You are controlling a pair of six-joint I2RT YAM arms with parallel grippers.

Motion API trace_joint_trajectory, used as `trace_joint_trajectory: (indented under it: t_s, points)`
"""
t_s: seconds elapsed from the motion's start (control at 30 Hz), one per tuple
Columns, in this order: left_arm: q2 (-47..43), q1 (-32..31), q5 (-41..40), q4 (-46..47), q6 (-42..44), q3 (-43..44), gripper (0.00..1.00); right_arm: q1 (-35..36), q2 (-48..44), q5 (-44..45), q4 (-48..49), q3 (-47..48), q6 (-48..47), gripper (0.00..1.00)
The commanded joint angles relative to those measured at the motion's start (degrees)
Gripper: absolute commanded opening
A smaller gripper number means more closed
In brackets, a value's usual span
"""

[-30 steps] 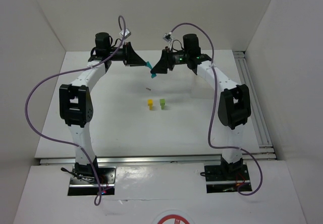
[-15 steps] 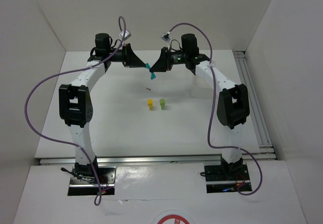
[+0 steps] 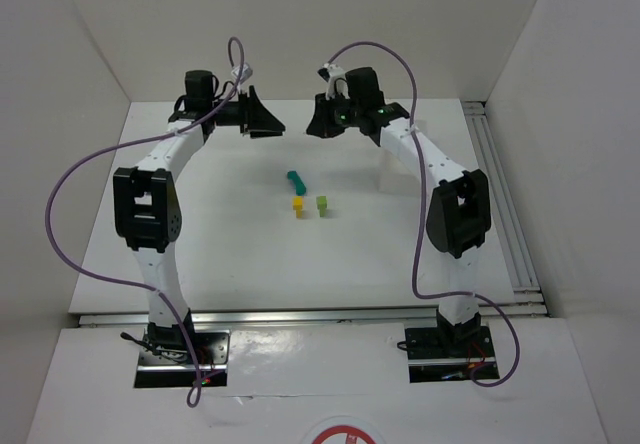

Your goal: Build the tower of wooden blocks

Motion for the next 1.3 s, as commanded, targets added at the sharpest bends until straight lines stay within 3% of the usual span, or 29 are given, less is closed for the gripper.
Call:
trace_joint_trajectory:
  t_s: [0.0,0.03,0.1,0.17,0.3,0.47,0.63,0.77,0.9,1.07,1.27]
  points:
    - [-3.7,4.2,-2.4,1.3,-2.5,-2.7,0.78,0.0,-3.3,17.7,-5.8,0.1,-3.2,0.2]
    - [-4.8,4.9,-2.9,3.7,-4.1,-4.3,0.77,0.0,-3.3,19.0,-5.9,-0.7,-3.7,0.2]
    - [-5.5,5.5,-4.2,8.9,-7.8,-9.0,0.64,0.0,-3.3,18.5,-5.2,-3.2,-3.1,0.19]
    - [-4.1,5.5,-6.2,3.9,-5.7,-5.4,0.61,-0.6,-3.3,17.7,-4.6,-3.9,-2.4,0.19]
    - [-5.3,6.0,-14.6,-7.0,-1.2,-4.3,0.68,-1.2,-2.6,17.7,-4.6,-3.9,-1.3,0.19]
    - [-4.0,5.5,-28.0,-22.0,5.0,-0.5,0.66,-1.2,-2.0,15.7,-4.5,-4.5,-1.3,0.19]
    - [-6.9,3.8,-39.0,-27.4,7.2,-3.2,0.66,-0.7,-2.0,15.2,-4.5,-4.5,-0.8,0.2]
    - [-8.8,2.0,-45.7,-32.1,7.9,-4.0,0.73,-0.1,-1.4,14.4,-5.1,-4.0,0.4,0.28]
    - [-10.9,-1.3,-58.8,-37.5,7.3,-3.3,0.74,1.6,-0.1,17.5,-7.8,-1.3,1.6,0.51]
    - [-16.5,-1.9,-68.1,-39.0,4.6,-7.4,0.74,5.7,1.1,24.0,-11.7,2.4,4.2,0.79]
    - [-17.6,-1.9,-72.2,-43.5,5.1,-6.9,0.77,8.6,3.5,33.7,-13.8,6.6,11.9,0.91]
